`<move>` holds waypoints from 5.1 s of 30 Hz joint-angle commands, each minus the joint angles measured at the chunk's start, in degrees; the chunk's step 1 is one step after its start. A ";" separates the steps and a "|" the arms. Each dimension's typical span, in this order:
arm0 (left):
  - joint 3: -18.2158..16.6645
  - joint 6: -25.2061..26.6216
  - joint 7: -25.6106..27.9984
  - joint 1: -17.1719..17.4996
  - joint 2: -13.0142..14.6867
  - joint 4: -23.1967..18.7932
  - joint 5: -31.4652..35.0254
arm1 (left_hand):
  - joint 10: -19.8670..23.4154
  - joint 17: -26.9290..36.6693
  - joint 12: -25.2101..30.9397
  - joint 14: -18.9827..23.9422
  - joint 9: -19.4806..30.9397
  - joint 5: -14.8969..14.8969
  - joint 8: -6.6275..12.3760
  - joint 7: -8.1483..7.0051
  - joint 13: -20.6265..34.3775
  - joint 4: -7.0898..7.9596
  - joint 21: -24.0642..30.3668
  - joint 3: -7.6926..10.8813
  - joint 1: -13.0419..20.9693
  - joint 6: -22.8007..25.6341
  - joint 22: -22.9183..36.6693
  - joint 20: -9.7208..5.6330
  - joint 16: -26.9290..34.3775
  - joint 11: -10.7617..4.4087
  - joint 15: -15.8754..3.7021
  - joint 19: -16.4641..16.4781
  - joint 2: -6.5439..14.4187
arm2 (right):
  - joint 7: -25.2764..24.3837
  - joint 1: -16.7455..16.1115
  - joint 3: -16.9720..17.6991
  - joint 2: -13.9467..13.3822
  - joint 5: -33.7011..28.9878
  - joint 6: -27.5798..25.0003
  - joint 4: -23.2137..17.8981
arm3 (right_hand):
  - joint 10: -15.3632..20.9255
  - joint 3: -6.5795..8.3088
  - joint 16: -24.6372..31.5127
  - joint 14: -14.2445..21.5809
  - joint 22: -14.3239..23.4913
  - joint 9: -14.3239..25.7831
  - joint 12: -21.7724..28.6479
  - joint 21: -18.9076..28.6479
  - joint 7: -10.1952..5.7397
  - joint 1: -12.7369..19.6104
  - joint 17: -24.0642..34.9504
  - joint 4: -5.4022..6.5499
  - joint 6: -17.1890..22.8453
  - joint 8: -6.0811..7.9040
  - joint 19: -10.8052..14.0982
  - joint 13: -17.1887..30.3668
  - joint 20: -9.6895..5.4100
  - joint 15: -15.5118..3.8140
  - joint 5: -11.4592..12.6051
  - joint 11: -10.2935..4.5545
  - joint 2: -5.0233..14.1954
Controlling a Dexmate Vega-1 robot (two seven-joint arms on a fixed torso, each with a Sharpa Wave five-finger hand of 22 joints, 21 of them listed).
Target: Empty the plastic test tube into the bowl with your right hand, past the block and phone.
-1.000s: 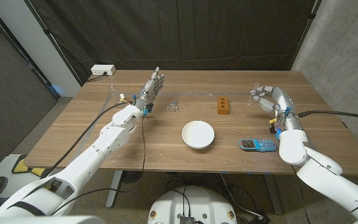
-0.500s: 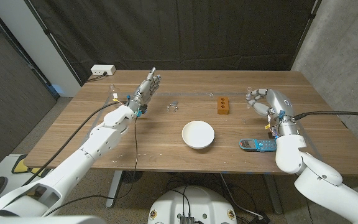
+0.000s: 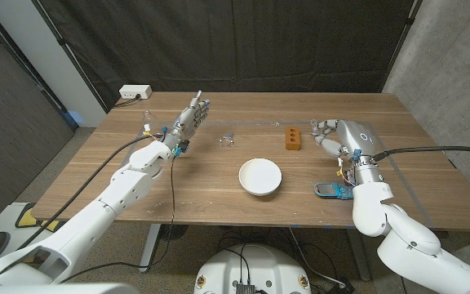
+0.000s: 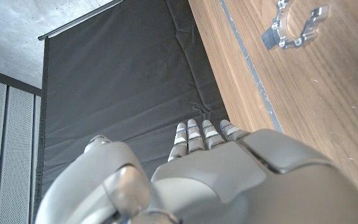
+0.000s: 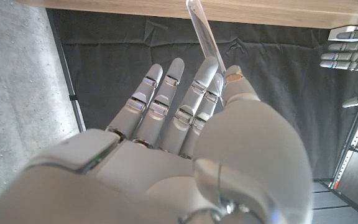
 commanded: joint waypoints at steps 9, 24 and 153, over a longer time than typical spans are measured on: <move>-0.62 -1.81 -3.00 0.98 1.27 0.11 -0.90 | 0.60 0.21 -0.06 0.09 0.29 -0.14 -0.02 0.11 0.17 -0.02 0.28 -0.52 0.52 0.36 0.32 -0.30 0.33 -0.10 0.06 -0.21 0.27 | 5.49 2.09 -7.96 0.39 -12.12 -6.23 -3.17 | 0.20 1.41 0.29 0.59 0.10 -0.04 0.48 -0.18 -2.34 -2.04 0.20 0.63 3.33 2.69 -0.24 0.63 -2.82 -5.62 0.50 -0.48 0.73; -1.34 -3.14 -3.92 2.43 1.88 -0.04 -1.58 | 0.65 0.20 -0.06 0.02 0.28 -0.20 -0.04 0.19 0.17 -0.09 0.27 -0.62 0.73 0.38 0.32 -0.23 0.27 -0.14 0.09 -0.33 0.45 | 10.91 2.99 -10.39 0.14 -18.73 -6.28 -3.70 | -3.27 2.08 -0.06 0.02 0.15 -0.59 -0.68 -0.26 -2.51 -2.67 0.26 0.24 3.76 2.97 -0.46 1.87 -2.66 -5.51 0.82 -0.36 -0.08; -2.41 -5.60 -2.32 6.73 3.29 -4.67 -0.91 | 0.65 0.21 -0.17 0.02 0.29 -0.83 -0.08 0.09 0.16 -0.23 0.37 -2.02 1.65 0.69 0.32 0.00 0.25 -0.24 0.04 -0.67 1.36 | 42.04 8.80 -3.87 -1.66 -71.48 18.52 -2.72 | -13.34 10.28 -2.20 -6.76 0.69 5.01 -11.88 -0.83 0.31 -7.43 -2.21 -0.21 1.43 10.03 -5.11 -3.49 -1.78 -5.20 5.49 -0.39 -2.51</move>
